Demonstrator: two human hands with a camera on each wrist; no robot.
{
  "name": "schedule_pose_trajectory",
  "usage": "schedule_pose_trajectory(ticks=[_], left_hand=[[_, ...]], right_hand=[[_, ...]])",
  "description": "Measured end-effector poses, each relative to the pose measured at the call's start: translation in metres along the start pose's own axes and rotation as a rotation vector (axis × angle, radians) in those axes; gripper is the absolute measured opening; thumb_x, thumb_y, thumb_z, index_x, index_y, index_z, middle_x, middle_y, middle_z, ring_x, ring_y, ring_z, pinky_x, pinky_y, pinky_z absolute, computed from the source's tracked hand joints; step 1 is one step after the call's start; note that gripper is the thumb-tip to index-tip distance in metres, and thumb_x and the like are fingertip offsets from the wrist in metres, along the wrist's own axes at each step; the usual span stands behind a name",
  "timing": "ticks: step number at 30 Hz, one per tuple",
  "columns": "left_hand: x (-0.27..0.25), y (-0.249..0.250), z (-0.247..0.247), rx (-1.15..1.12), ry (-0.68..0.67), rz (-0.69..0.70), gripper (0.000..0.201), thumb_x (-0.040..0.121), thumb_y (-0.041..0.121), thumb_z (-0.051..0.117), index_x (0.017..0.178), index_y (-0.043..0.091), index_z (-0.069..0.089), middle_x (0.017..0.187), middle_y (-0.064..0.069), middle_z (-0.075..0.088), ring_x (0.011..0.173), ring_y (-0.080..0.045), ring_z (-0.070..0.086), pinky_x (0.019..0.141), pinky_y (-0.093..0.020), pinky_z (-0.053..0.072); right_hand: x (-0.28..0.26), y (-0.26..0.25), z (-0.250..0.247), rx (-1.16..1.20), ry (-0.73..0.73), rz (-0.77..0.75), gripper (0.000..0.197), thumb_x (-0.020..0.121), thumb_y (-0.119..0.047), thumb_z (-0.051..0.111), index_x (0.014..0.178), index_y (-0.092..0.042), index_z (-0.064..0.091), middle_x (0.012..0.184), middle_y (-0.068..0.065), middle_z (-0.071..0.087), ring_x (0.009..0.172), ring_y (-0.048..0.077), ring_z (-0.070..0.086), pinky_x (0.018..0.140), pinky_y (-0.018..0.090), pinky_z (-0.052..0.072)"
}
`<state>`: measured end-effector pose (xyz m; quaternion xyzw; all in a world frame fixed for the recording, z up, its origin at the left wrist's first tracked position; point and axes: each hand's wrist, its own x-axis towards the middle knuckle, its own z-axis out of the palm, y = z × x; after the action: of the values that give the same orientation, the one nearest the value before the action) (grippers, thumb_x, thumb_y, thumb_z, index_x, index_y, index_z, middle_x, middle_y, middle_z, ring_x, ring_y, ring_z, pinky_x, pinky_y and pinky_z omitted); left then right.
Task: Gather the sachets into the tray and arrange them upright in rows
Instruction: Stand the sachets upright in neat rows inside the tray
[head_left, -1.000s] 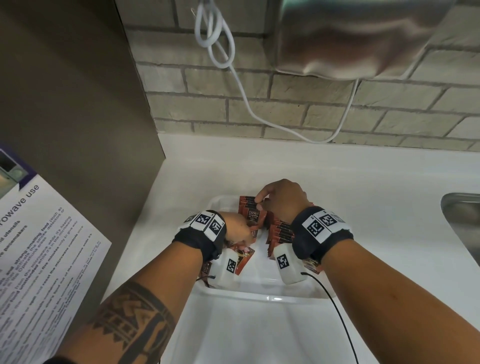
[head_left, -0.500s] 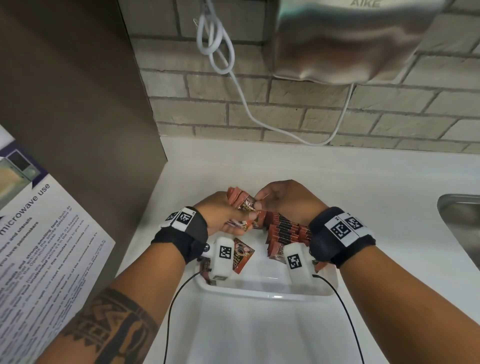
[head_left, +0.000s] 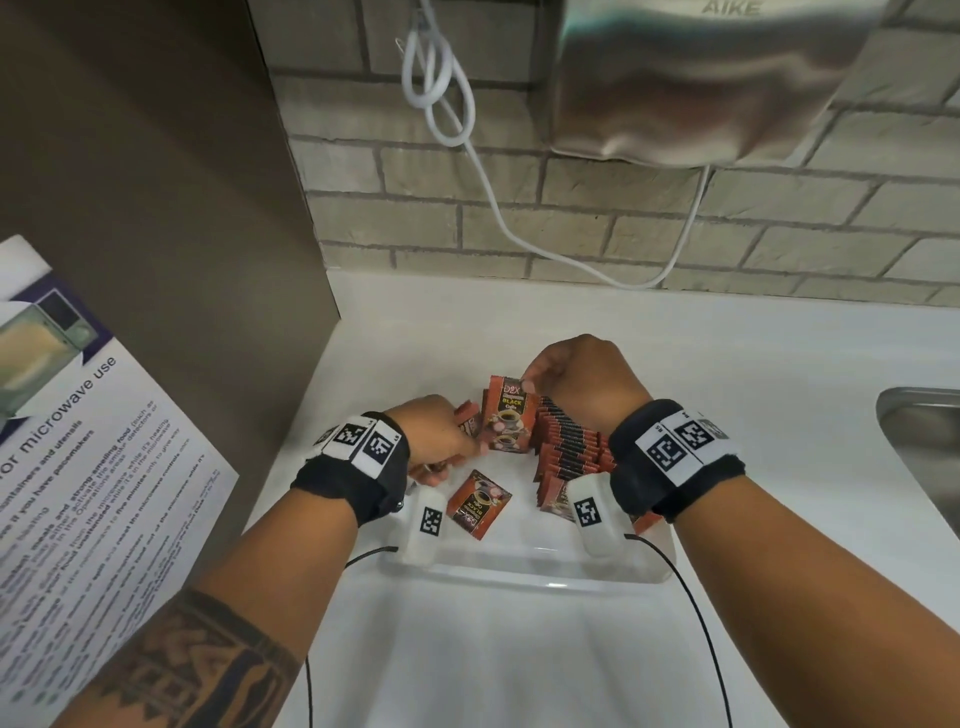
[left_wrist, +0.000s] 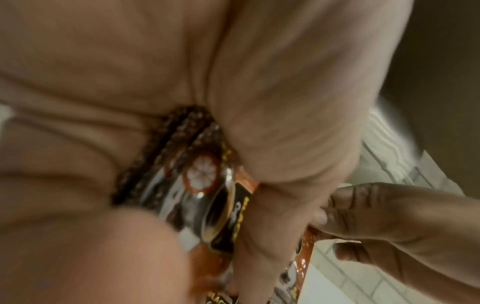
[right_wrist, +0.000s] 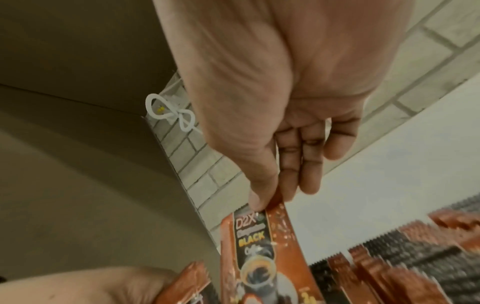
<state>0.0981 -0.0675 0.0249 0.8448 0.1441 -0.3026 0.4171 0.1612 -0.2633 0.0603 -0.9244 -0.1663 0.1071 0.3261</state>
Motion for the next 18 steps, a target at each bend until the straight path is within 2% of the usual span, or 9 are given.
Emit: schedule_pose_trajectory(ticks=[3, 6, 8, 11, 13, 15, 17, 18], left_hand=[[-0.001, 0.003, 0.003, 0.227, 0.003, -0.049, 0.019, 0.090, 0.023, 0.071, 0.096, 0.006, 0.068, 0.081, -0.006, 0.070, 0.062, -0.021, 0.058, 0.050, -0.024, 0.047], [-0.002, 0.006, 0.006, 0.499, 0.097, -0.065, 0.018, 0.090, 0.021, 0.066, 0.097, 0.004, 0.066, 0.084, -0.006, 0.070, 0.065, -0.019, 0.061, 0.062, -0.028, 0.054], [0.000, 0.009, 0.005, 0.598, 0.140, -0.061, 0.018, 0.091, 0.024, 0.062, 0.093, 0.006, 0.060, 0.077, -0.004, 0.063, 0.060, -0.016, 0.057, 0.057, -0.025, 0.049], [0.002, 0.013, 0.004, 0.657, 0.036, -0.033, 0.021, 0.096, 0.032, 0.058, 0.091, 0.011, 0.059, 0.082, -0.004, 0.060, 0.058, -0.014, 0.049, 0.054, -0.022, 0.041], [0.006, 0.015, 0.007, 0.595, -0.054, 0.006, 0.024, 0.096, 0.036, 0.060, 0.090, 0.013, 0.064, 0.081, -0.003, 0.062, 0.053, -0.013, 0.050, 0.049, -0.020, 0.042], [0.008, 0.018, 0.014, 0.520, -0.107, 0.036, 0.028, 0.093, 0.040, 0.065, 0.090, 0.012, 0.069, 0.073, 0.000, 0.065, 0.048, -0.011, 0.053, 0.043, -0.015, 0.040], [0.012, 0.019, 0.022, 0.527, -0.139, 0.047, 0.032, 0.091, 0.043, 0.066, 0.097, 0.012, 0.071, 0.070, 0.003, 0.066, 0.050, -0.012, 0.055, 0.043, -0.016, 0.040], [0.015, 0.020, 0.025, 0.533, -0.146, 0.046, 0.031, 0.091, 0.044, 0.065, 0.095, 0.013, 0.070, 0.068, 0.003, 0.065, 0.051, -0.012, 0.055, 0.044, -0.017, 0.040]], right_hand=[[0.001, 0.001, 0.009, -0.071, -0.061, 0.013, 0.017, 0.089, -0.017, 0.065, 0.085, -0.022, 0.080, 0.084, -0.012, 0.069, 0.084, 0.006, 0.061, 0.062, 0.011, 0.036], [0.003, 0.006, 0.014, -0.083, -0.053, 0.042, 0.015, 0.087, -0.020, 0.068, 0.083, -0.027, 0.080, 0.090, -0.011, 0.068, 0.092, 0.012, 0.060, 0.064, 0.018, 0.039], [0.005, 0.008, 0.016, -0.082, -0.052, 0.052, 0.013, 0.086, -0.021, 0.070, 0.082, -0.028, 0.080, 0.089, -0.013, 0.066, 0.092, 0.012, 0.059, 0.065, 0.022, 0.041], [0.007, 0.010, 0.016, -0.085, -0.061, 0.061, 0.010, 0.086, -0.025, 0.071, 0.085, -0.029, 0.080, 0.088, -0.015, 0.062, 0.094, 0.012, 0.058, 0.074, 0.026, 0.041], [0.009, 0.011, 0.018, -0.097, -0.057, 0.084, 0.014, 0.085, -0.023, 0.070, 0.080, -0.032, 0.079, 0.085, -0.018, 0.059, 0.095, 0.013, 0.058, 0.079, 0.028, 0.044], [0.010, 0.011, 0.023, -0.115, -0.059, 0.111, 0.021, 0.082, -0.021, 0.070, 0.068, -0.036, 0.076, 0.085, -0.015, 0.065, 0.095, 0.014, 0.060, 0.088, 0.035, 0.049], [0.013, 0.010, 0.028, -0.120, -0.076, 0.143, 0.024, 0.078, -0.020, 0.069, 0.061, -0.036, 0.075, 0.080, -0.013, 0.072, 0.091, 0.013, 0.063, 0.093, 0.042, 0.051], [0.014, 0.010, 0.031, -0.126, -0.090, 0.156, 0.024, 0.077, -0.020, 0.068, 0.061, -0.036, 0.076, 0.077, -0.013, 0.073, 0.090, 0.013, 0.064, 0.094, 0.043, 0.051]])
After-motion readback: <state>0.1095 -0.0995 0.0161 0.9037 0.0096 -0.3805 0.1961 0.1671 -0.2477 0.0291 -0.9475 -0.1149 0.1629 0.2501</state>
